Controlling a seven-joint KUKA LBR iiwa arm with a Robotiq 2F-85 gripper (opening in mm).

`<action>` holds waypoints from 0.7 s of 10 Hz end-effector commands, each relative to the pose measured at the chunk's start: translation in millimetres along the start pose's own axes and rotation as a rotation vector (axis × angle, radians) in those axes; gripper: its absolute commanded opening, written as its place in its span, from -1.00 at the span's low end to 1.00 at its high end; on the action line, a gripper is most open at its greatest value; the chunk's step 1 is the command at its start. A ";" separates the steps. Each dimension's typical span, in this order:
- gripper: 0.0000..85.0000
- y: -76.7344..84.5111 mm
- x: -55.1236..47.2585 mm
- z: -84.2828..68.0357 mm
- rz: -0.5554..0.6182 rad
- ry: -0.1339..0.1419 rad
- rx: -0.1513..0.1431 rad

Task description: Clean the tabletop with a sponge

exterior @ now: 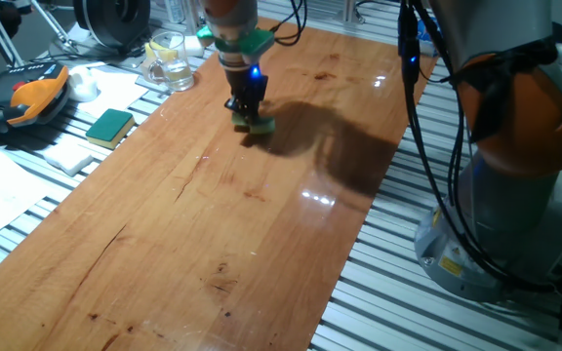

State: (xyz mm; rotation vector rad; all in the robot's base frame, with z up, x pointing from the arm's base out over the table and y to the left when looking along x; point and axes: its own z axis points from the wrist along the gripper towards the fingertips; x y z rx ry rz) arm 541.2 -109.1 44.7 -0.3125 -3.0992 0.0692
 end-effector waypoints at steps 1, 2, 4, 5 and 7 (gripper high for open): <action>-0.60 6.3 1.1 1.5 0.012 -0.004 0.002; -0.60 13.3 3.0 4.6 0.029 -0.011 0.001; -0.60 32.3 6.9 7.0 0.072 -0.019 0.000; -0.60 40.6 8.5 4.3 0.098 -0.012 -0.010; -0.60 56.2 13.7 1.1 0.135 -0.010 -0.011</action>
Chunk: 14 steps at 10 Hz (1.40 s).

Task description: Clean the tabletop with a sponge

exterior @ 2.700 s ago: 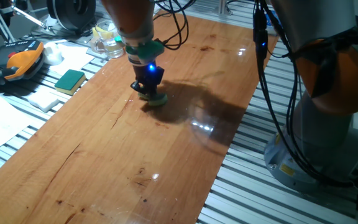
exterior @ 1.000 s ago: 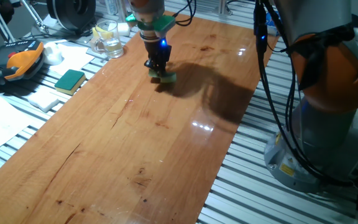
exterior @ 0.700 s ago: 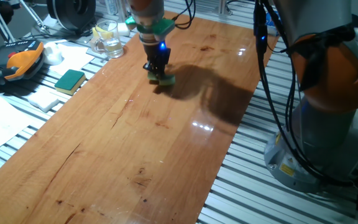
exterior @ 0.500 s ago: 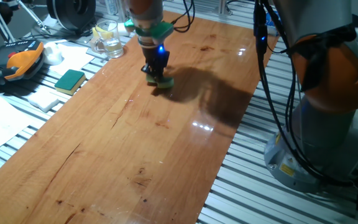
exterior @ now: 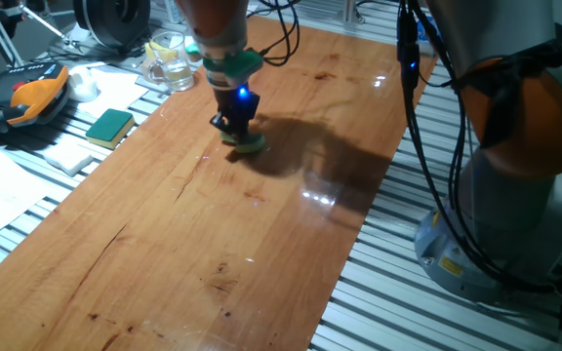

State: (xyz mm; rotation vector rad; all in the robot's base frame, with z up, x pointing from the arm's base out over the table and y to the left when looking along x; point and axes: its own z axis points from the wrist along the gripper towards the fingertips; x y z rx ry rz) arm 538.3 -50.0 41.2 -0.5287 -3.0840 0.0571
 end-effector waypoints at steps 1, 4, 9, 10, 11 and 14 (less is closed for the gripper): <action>-0.60 6.5 4.4 0.1 0.015 -0.001 0.003; -0.20 14.4 12.9 0.9 0.041 -0.002 0.009; 0.60 11.2 8.9 -8.7 0.113 0.010 -0.004; 0.60 8.5 4.9 -15.4 0.121 0.024 -0.022; 0.60 5.2 1.6 -22.1 0.116 0.027 -0.022; 0.20 -4.6 -3.8 -38.2 0.064 0.030 -0.018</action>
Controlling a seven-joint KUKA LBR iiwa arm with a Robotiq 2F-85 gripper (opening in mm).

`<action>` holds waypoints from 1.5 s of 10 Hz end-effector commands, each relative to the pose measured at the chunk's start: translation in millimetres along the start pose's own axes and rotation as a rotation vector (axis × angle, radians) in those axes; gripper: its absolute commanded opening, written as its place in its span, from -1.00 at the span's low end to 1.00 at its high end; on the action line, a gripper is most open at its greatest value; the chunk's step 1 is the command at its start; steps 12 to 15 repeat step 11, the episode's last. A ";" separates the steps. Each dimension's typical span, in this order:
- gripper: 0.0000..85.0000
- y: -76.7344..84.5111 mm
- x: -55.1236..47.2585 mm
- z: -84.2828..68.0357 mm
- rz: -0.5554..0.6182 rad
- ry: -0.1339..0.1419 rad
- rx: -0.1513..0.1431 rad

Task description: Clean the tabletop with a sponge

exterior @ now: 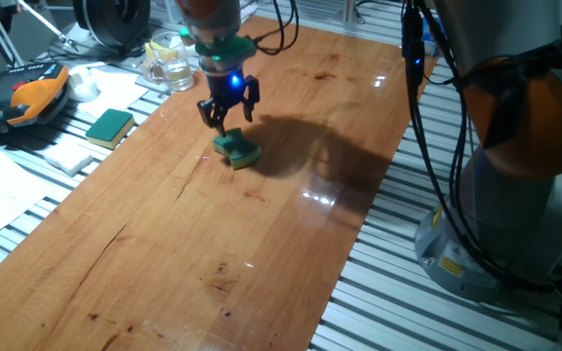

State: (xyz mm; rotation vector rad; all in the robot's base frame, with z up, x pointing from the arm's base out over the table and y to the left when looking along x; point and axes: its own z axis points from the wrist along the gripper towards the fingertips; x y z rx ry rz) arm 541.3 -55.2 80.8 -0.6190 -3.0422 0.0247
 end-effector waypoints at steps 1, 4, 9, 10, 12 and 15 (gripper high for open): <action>0.20 -3.2 -1.0 -5.3 -0.030 0.003 0.006; -0.20 -20.9 -2.9 -28.8 -0.149 0.014 0.037; -1.00 -41.4 4.9 -55.3 -0.309 0.020 0.022; -1.00 -42.9 6.0 -56.5 -0.310 0.011 0.021; -1.00 -44.0 5.9 -56.1 -0.310 0.009 0.022; -1.00 -44.0 5.9 -56.1 -0.310 0.009 0.022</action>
